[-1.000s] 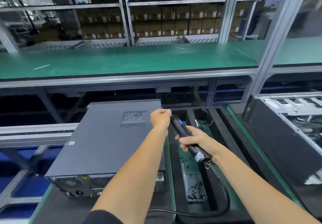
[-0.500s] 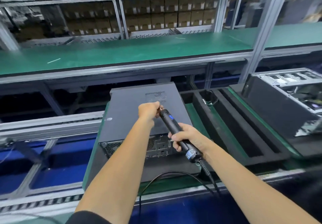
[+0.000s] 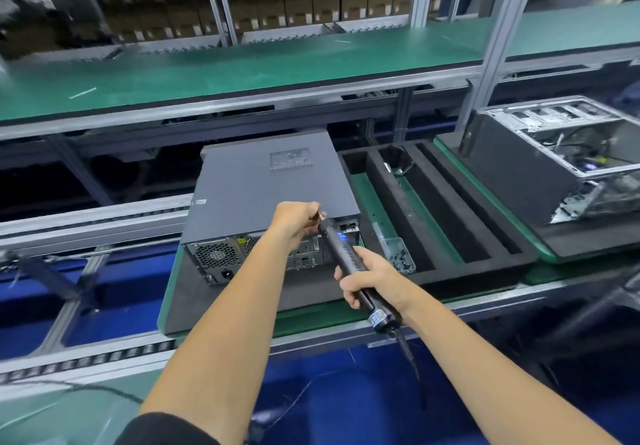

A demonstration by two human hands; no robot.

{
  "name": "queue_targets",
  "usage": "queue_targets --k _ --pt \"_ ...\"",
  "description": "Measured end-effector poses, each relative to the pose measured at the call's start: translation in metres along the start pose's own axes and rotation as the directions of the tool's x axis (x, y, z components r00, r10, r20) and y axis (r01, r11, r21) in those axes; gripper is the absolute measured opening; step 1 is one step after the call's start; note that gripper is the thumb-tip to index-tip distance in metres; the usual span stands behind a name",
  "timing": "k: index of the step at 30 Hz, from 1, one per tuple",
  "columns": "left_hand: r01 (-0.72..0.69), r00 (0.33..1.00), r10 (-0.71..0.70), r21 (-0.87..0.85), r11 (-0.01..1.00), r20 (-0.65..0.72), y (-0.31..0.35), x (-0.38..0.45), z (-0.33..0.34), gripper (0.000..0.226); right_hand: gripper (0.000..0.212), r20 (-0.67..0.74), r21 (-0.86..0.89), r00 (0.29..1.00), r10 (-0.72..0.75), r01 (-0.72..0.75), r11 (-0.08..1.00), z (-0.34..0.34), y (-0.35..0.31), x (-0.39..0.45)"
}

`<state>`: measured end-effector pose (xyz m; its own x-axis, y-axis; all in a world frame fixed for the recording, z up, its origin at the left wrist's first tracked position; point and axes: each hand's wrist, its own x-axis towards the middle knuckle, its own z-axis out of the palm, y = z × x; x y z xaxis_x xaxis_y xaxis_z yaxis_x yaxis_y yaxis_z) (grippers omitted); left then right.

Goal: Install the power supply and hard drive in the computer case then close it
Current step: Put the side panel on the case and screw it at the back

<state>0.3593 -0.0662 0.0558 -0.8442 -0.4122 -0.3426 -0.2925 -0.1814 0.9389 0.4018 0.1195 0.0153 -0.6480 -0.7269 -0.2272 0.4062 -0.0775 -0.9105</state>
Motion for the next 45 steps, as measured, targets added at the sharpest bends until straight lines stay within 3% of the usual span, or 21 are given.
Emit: queue_targets --k 8,15,19,25,32,45 --pt "0.096 0.995 -0.094 -0.045 0.994 0.045 -0.018 -0.010 0.016 0.005 0.041 0.001 -0.028 0.998 0.063 -0.063 0.998 -0.017 0.007 -0.021" --pt "0.112 0.994 -0.114 -0.133 0.985 -0.005 -0.028 -0.015 0.028 0.013 0.059 -0.001 -0.057 0.993 0.118 -0.118 0.991 -0.023 0.000 -0.030" --pt "0.142 0.990 -0.144 -0.143 0.979 0.000 -0.028 -0.018 0.040 0.007 0.061 -0.040 -0.048 0.994 0.103 -0.105 0.993 -0.024 0.000 -0.033" --pt "0.193 0.981 -0.196 -0.214 0.958 0.005 -0.039 -0.021 0.059 0.017 0.054 -0.077 -0.064 0.993 0.094 -0.099 0.993 -0.032 0.010 -0.039" --pt "0.130 0.986 -0.152 -0.269 0.954 -0.061 -0.058 -0.020 0.071 0.018 0.056 -0.130 -0.160 0.986 0.101 -0.121 0.980 -0.039 0.016 -0.036" --pt "0.126 0.990 -0.139 -0.248 0.961 -0.036 -0.062 -0.006 0.069 0.019 0.061 -0.157 -0.183 0.983 0.099 -0.127 0.975 -0.040 0.019 -0.025"
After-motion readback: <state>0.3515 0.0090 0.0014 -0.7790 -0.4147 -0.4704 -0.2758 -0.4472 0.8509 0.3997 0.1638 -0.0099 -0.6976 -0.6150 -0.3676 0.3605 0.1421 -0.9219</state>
